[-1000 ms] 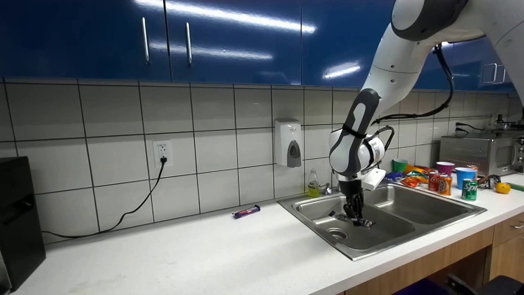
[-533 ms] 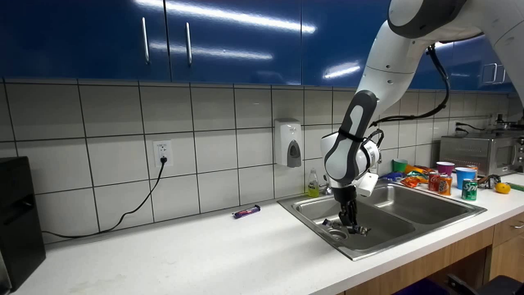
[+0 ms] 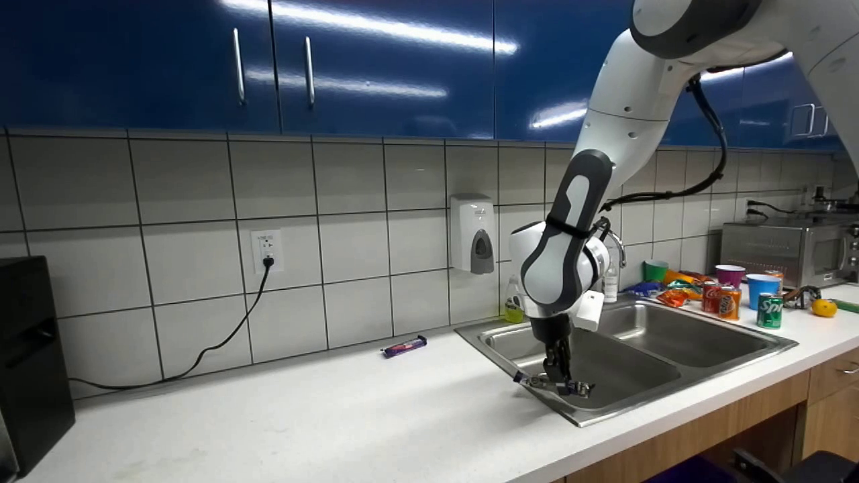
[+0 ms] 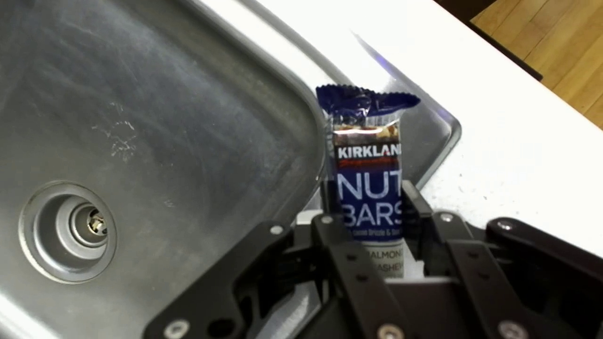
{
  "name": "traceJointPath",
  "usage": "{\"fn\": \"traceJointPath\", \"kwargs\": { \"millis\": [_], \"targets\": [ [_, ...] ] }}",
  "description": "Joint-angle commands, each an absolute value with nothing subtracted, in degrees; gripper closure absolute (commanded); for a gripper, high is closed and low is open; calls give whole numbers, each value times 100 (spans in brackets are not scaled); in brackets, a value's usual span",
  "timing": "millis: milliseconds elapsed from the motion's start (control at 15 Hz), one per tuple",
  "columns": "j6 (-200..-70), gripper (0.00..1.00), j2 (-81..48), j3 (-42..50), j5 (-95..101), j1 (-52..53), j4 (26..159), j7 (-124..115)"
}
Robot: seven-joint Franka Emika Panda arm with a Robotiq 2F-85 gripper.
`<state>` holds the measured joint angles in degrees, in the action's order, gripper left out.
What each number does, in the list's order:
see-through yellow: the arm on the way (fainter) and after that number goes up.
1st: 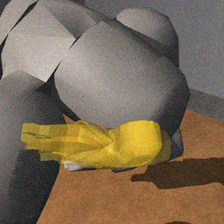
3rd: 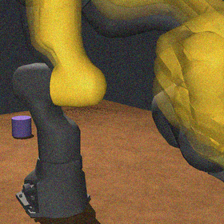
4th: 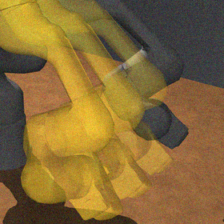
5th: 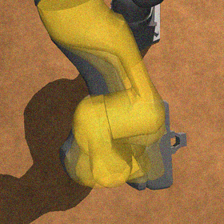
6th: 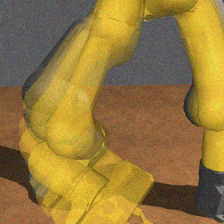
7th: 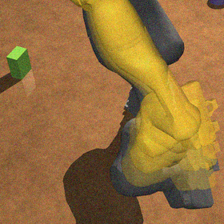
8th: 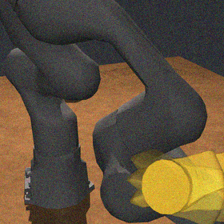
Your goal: Take the candy bar out of the kitchen sink
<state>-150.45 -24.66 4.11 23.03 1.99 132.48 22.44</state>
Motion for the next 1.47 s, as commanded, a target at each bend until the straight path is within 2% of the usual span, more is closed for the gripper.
{"fn": "traceJointPath", "kwargs": {
  "millis": [0, 1400],
  "targets": [
    [-15113, 91, -2249, 321, 2510, 258, 13467, 2058],
    [-15336, 91, -2291, -167, 2450, 527, 13725, 2116]
  ]
}}
